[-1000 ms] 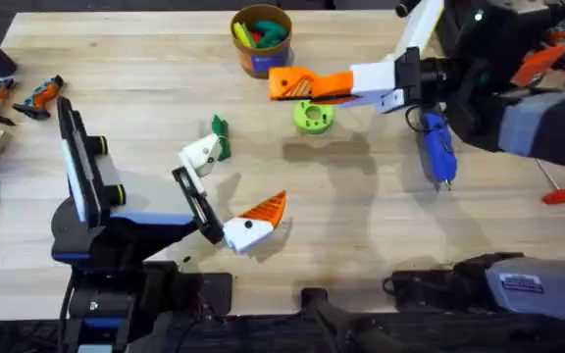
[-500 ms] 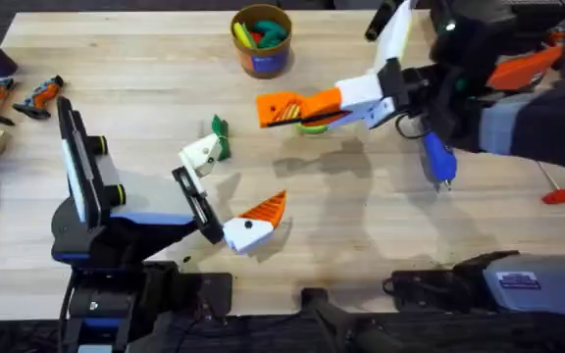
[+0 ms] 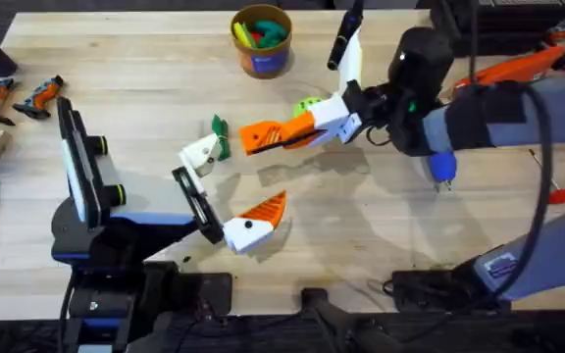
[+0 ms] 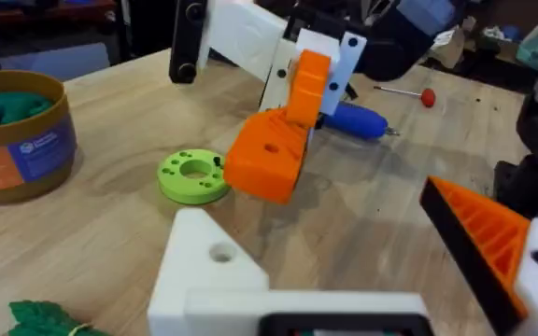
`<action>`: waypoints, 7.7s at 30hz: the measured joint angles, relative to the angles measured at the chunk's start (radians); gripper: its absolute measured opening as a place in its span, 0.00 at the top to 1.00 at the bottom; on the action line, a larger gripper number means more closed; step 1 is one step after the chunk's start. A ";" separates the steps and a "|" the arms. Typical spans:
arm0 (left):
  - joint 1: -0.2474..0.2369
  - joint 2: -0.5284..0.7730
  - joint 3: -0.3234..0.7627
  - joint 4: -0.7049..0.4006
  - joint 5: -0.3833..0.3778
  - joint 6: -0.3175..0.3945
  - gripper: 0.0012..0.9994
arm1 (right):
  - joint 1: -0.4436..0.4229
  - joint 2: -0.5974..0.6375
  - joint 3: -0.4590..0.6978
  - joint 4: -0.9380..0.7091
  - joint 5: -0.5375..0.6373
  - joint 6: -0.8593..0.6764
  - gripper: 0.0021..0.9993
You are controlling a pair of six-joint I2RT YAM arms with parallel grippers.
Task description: Pick up the gripper from the table and insert it into the empty holder that is missing its gripper. Then pick up a screw, insert it into the mounting hole, and use the screwdriver to tighten it. Finally, clean up the table by picking up the vegetable and placing it into the bucket.
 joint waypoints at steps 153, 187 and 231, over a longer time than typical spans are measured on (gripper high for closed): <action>0.000 0.000 0.000 0.002 -0.023 0.001 0.01 | 0.210 0.228 0.306 -0.079 0.000 0.120 0.99; -0.002 0.000 0.000 -0.001 0.000 -0.003 0.01 | -0.112 -0.330 0.330 -1.187 0.333 -0.562 0.12; -0.002 0.000 0.000 -0.001 0.000 -0.004 0.01 | 0.148 0.113 0.966 -2.188 1.552 -1.286 0.09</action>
